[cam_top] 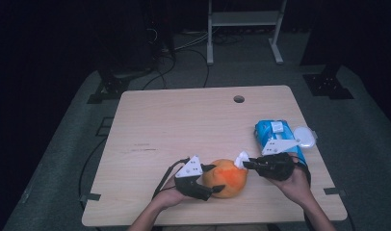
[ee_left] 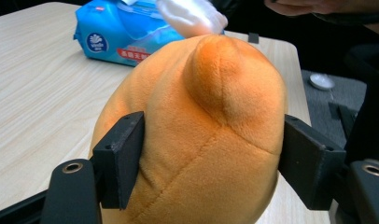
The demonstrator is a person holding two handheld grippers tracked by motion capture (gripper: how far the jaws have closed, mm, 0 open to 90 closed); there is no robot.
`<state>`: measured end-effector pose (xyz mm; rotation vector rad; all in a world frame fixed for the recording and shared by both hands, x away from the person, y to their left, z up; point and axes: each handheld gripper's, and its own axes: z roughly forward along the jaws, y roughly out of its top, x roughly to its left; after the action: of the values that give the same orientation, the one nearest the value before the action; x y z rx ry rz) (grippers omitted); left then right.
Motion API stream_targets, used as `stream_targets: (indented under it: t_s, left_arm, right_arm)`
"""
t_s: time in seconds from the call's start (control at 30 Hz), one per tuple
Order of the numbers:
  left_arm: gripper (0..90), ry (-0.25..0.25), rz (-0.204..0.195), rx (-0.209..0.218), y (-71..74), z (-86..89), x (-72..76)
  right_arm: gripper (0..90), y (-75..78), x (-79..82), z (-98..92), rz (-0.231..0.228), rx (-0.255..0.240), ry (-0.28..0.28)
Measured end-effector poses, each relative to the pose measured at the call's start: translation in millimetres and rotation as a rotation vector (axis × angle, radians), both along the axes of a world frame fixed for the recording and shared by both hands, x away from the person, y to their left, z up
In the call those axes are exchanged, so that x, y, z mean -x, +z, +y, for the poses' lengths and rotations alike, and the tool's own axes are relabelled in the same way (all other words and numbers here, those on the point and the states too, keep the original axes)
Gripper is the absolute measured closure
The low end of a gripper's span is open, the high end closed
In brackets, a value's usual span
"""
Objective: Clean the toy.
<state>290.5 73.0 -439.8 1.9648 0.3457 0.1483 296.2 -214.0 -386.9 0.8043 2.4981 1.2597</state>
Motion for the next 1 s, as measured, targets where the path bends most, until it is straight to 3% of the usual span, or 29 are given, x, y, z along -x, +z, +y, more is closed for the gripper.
stream_targets:
  t_s: [0.17,0.23,0.37,0.43,0.53,0.77,1.0]
  left_arm:
    - [28.3,0.047,0.026,0.021,1.2,-2.5,-3.5]
    - [27.1,0.054,0.015,0.010,1.6,-6.3,-1.4]
    - [26.4,0.054,-0.018,-0.021,3.2,-15.3,4.8]
    - [26.4,0.053,-0.042,-0.039,4.0,-20.5,7.6]
    - [27.0,0.064,-0.034,-0.030,3.3,-18.9,7.0]
    - [27.9,0.069,0.007,0.006,0.6,-8.5,-1.7]
    - [27.6,0.068,0.044,0.037,-0.5,4.5,-8.7]
  right_arm:
    - [82.7,6.8,7.9,13.9,-0.013,-0.009,0.058]
    - [82.7,7.7,12.1,25.8,-0.029,0.005,0.084]
    - [82.7,13.7,20.0,45.1,-0.046,-0.025,0.142]
    - [82.7,15.8,27.2,62.5,-0.069,0.006,0.187]
    - [82.7,14.1,27.9,65.5,-0.071,0.027,0.191]
    - [82.7,9.8,16.9,38.2,-0.048,-0.015,0.127]
    - [82.7,1.4,8.6,19.2,-0.024,-0.003,0.071]
